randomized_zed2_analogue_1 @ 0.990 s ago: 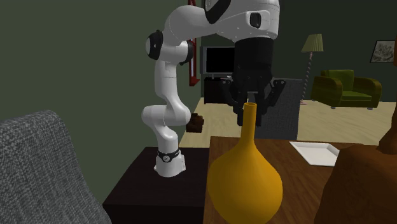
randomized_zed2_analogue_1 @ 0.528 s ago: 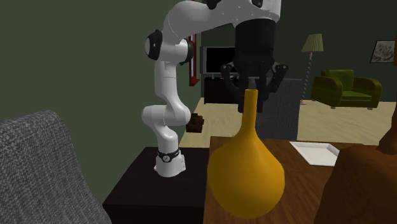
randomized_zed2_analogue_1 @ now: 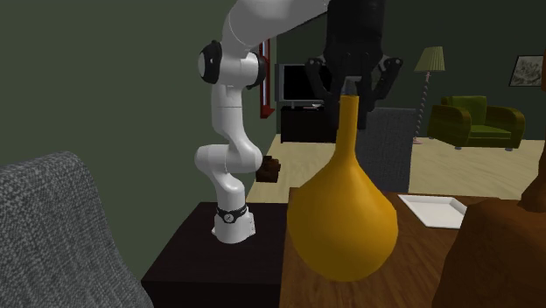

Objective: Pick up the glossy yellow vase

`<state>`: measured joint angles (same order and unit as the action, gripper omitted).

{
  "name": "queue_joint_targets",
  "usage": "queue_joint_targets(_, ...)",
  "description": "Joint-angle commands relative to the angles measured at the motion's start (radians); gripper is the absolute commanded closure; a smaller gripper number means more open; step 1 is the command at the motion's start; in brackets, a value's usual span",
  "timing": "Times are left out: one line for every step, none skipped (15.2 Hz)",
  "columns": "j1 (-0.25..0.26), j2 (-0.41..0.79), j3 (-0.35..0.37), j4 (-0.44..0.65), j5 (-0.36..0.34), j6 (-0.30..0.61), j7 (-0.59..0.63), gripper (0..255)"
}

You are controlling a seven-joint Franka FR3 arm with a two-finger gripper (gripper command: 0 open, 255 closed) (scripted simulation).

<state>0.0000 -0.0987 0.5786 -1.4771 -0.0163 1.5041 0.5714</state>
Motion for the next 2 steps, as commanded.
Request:
queue_joint_targets(0.000, 0.009, 0.002, 0.029, -0.005, -0.021, 0.001, 255)
queue_joint_targets(0.000, 0.008, 0.002, 0.029, -0.005, -0.021, 0.001, 255)
